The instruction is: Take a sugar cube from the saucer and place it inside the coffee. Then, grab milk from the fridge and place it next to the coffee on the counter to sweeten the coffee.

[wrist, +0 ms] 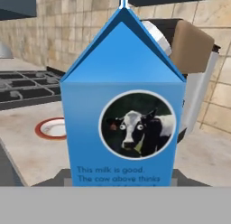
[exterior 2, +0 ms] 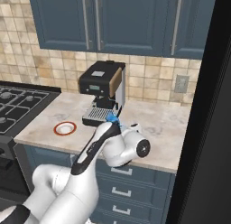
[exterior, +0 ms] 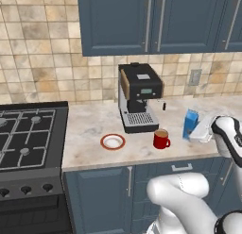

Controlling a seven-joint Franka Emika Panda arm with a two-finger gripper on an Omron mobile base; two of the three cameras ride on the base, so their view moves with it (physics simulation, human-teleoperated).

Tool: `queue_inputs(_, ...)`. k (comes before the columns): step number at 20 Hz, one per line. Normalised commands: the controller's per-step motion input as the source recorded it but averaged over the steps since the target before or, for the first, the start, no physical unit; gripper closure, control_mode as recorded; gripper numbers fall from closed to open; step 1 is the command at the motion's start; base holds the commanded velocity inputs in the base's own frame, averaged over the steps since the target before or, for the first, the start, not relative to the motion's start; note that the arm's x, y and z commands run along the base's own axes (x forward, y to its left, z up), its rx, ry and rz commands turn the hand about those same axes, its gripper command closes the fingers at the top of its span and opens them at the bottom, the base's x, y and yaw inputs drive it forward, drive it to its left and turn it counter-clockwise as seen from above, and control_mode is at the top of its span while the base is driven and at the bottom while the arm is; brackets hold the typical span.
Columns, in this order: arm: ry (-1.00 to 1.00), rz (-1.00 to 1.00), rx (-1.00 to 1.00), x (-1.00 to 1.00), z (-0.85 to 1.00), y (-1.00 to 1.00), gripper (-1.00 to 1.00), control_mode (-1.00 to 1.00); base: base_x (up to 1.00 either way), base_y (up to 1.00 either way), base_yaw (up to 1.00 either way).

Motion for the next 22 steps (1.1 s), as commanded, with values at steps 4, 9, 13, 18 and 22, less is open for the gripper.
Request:
queue_inputs(4, 0.00, 0.18, 0.00, 0.20, -0.44, -0.11, 1.00, -1.00, 0.00, 0.00, 0.00)
queue_inputs(9, 0.00, 0.19, 0.00, 0.21, -0.58, -0.08, 1.00, -1.00, 0.00, 0.00, 0.00)
queue_inputs(13, -0.02, 0.18, 0.00, 0.24, -0.38, -0.28, 1.00, -1.00, 0.00, 0.00, 0.00)
queue_inputs(18, -0.01, 0.12, 0.00, 0.41, -0.46, -0.13, 1.00, -1.00, 0.00, 0.00, 0.00)
queue_inputs(22, -0.01, 0.09, 0.00, 0.51, -0.52, -0.02, 1.00, -1.00, 0.00, 0.00, 0.00)
